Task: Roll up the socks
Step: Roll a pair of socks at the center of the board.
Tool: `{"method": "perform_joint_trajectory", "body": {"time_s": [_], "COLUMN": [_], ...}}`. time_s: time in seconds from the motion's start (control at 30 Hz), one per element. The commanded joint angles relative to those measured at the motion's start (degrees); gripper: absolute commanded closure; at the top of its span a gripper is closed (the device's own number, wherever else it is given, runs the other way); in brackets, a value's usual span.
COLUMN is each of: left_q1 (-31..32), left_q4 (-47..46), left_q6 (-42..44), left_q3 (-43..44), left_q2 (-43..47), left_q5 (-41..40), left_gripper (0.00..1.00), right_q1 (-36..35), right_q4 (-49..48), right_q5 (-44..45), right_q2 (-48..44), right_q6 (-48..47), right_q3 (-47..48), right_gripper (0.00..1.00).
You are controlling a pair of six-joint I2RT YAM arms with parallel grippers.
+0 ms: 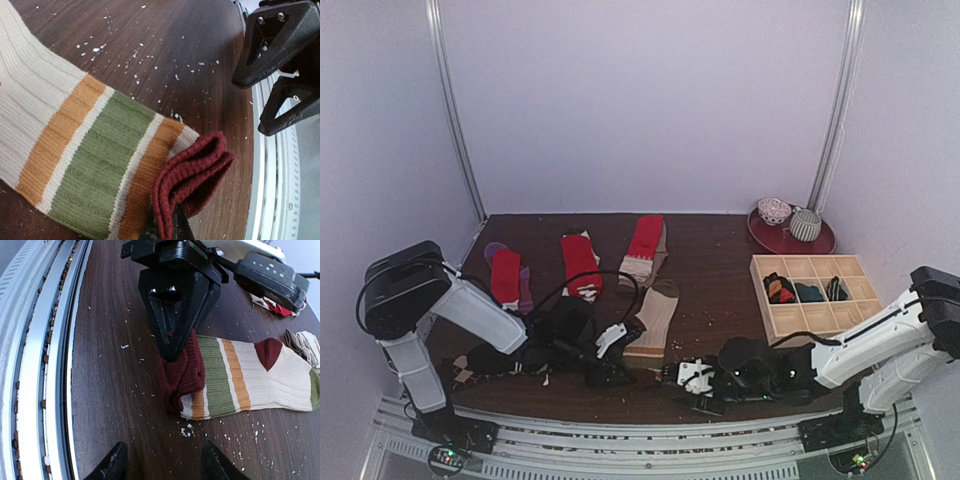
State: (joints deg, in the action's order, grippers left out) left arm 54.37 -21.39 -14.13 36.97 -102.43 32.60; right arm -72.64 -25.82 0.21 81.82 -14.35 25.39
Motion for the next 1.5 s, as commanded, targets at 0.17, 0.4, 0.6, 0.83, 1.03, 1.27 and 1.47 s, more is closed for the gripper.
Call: {"method": "perform_joint_trajectory", "body": {"time_s": [0.17, 0.4, 0.6, 0.83, 1.03, 1.27, 1.47], "left_q1": [-0.9, -1.3, -1.3, -1.3, -1.3, -1.2, -0.8], "left_q4": [7.2, 7.1, 7.1, 7.3, 5.0, -1.9, -6.0], "left_q6": [-0.1, 0.1, 0.0, 0.3, 1.4, 8.6, 15.9], "left_q3": [0.3, 0.1, 0.0, -0.2, -2.7, -7.6, -6.8], "left_q2": [-2.3, -2.7, -3.0, -2.9, 6.2, 25.6, 23.6], "left_q5": [0.0, 0.1, 0.5, 0.8, -5.3, -11.8, -6.9], "left_gripper": [1.00, 1.00, 1.00, 1.00, 0.82, 0.50, 0.45], "right_q1": [-4.3, -5.5, -5.2, -3.2, 2.0, 12.8, 17.3], "right_q4": [-9.0, -11.7, -10.6, -5.4, 2.6, -6.0, -22.7], "right_q5": [10.1, 15.0, 14.6, 11.5, 3.5, -22.1, -39.1], "right_q2": [10.1, 15.5, 19.3, 23.4, 20.9, 18.6, 27.4], "right_q6": [-12.0, -16.0, -15.4, -8.4, 4.5, 30.1, 53.3], "right_q3": [4.4, 8.4, 11.2, 14.0, 14.7, 8.1, 7.0], "right_gripper": [0.49, 0.50, 0.53, 0.78, 0.94, 0.94, 0.96]}}
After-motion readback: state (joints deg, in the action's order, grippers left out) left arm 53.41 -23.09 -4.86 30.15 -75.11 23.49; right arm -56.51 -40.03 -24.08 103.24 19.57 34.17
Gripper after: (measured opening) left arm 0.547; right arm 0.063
